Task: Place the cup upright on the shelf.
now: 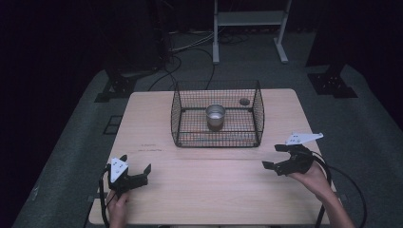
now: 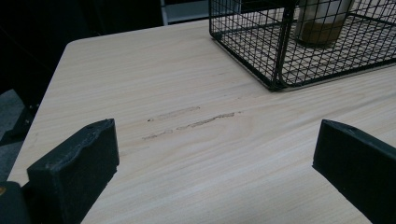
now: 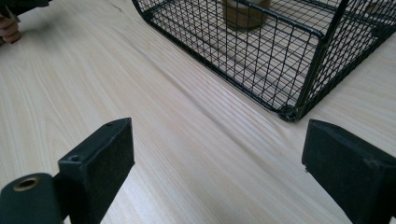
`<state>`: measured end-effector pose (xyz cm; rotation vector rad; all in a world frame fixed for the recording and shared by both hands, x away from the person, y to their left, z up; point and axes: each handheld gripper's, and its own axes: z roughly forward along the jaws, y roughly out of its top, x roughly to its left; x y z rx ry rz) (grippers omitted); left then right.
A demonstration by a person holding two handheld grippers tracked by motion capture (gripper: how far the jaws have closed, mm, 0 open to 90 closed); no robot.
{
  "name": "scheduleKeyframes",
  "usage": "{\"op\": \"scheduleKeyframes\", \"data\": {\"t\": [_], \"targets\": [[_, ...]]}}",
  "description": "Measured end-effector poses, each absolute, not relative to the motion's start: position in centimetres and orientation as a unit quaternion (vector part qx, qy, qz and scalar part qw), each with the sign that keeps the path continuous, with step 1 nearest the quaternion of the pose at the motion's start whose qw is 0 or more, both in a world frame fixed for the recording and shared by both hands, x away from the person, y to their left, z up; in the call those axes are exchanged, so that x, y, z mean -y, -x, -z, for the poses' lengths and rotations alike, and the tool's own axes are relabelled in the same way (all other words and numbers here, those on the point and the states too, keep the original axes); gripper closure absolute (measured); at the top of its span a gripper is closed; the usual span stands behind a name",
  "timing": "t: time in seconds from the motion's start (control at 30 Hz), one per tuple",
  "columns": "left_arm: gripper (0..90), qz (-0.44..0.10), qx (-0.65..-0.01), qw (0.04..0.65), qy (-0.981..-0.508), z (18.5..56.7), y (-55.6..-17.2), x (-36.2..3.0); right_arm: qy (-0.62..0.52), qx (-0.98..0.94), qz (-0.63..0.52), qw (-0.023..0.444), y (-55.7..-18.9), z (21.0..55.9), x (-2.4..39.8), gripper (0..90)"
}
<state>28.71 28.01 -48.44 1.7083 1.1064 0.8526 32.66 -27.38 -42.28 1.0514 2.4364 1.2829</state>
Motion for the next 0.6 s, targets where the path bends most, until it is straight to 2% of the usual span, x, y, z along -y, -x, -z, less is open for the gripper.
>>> {"op": "scheduleKeyframes", "data": {"t": [0.6], "targets": [[0.0,-0.345,-0.450,0.448,-0.691,48.4,-28.8,-28.0,-0.380,-0.800,-0.451,0.107,-30.3,44.0,28.8,8.5]]}}
